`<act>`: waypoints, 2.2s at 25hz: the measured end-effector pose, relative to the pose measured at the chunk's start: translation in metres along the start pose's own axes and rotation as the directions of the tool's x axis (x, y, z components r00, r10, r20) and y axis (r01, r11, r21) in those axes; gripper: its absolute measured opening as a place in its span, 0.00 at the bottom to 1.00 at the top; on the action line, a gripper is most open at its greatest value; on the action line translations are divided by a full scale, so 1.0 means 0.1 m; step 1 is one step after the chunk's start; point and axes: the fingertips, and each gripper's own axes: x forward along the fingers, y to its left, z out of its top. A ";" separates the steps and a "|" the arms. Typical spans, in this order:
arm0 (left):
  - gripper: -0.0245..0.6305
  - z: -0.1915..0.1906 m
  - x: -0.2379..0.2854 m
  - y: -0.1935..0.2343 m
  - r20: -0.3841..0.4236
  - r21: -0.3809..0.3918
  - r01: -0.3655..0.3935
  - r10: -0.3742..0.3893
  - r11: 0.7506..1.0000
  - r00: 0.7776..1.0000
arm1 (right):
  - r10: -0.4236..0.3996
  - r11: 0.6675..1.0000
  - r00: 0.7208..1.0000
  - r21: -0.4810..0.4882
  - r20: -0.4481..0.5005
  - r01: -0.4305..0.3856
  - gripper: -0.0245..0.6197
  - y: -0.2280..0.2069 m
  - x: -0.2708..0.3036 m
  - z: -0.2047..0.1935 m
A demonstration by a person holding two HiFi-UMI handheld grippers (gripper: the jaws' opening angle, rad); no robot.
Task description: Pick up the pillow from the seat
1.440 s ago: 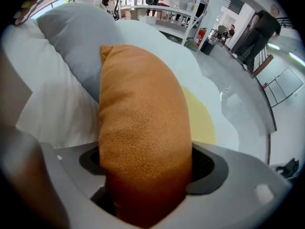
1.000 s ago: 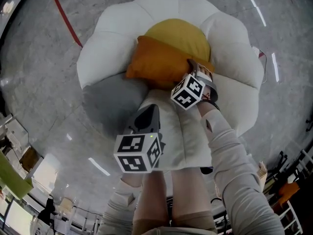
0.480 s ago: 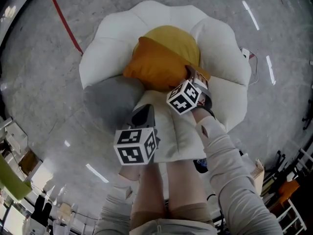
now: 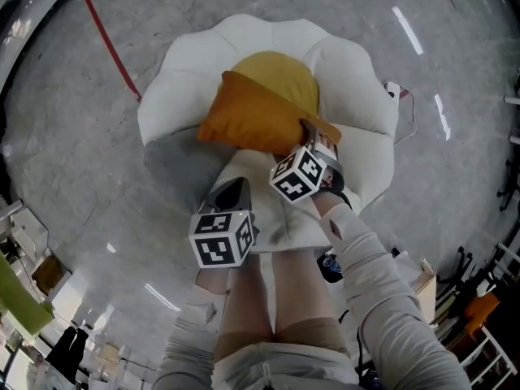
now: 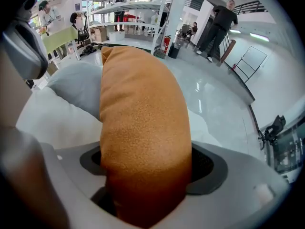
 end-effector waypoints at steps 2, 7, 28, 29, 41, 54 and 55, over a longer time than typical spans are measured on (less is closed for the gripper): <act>0.05 -0.02 -0.08 -0.04 -0.005 0.005 0.006 -0.006 1.000 1.000 | -0.002 1.000 1.000 0.017 0.008 0.002 0.69 0.02 -0.14 0.01; 0.05 -0.04 -0.29 -0.11 -0.020 0.034 0.009 -0.008 0.999 1.000 | -0.013 0.999 1.000 0.034 0.017 0.013 0.69 0.06 -0.51 -0.01; 0.05 0.20 -1.16 -0.76 -0.015 0.166 0.062 -0.061 0.984 0.998 | -0.132 0.962 0.978 0.260 0.160 0.087 0.69 -0.05 -2.14 0.06; 0.05 0.20 -1.21 -0.78 -0.015 0.174 0.065 -0.064 0.983 0.998 | -0.137 0.956 0.977 0.280 0.166 0.087 0.69 -0.02 -2.21 0.06; 0.05 0.12 -1.62 -0.99 -0.029 0.262 0.095 -0.090 0.961 0.996 | -0.183 0.891 0.955 0.450 0.235 0.060 0.69 0.35 -2.91 -0.13; 0.05 0.22 -1.86 -1.16 0.005 0.345 0.127 -0.137 0.930 0.991 | -0.270 0.785 0.907 0.620 0.323 0.012 0.70 0.39 -3.47 -0.23; 0.05 0.21 -1.87 -1.17 0.005 0.351 0.129 -0.139 0.927 0.990 | -0.278 0.775 0.902 0.632 0.331 0.007 0.70 0.39 -3.50 -0.25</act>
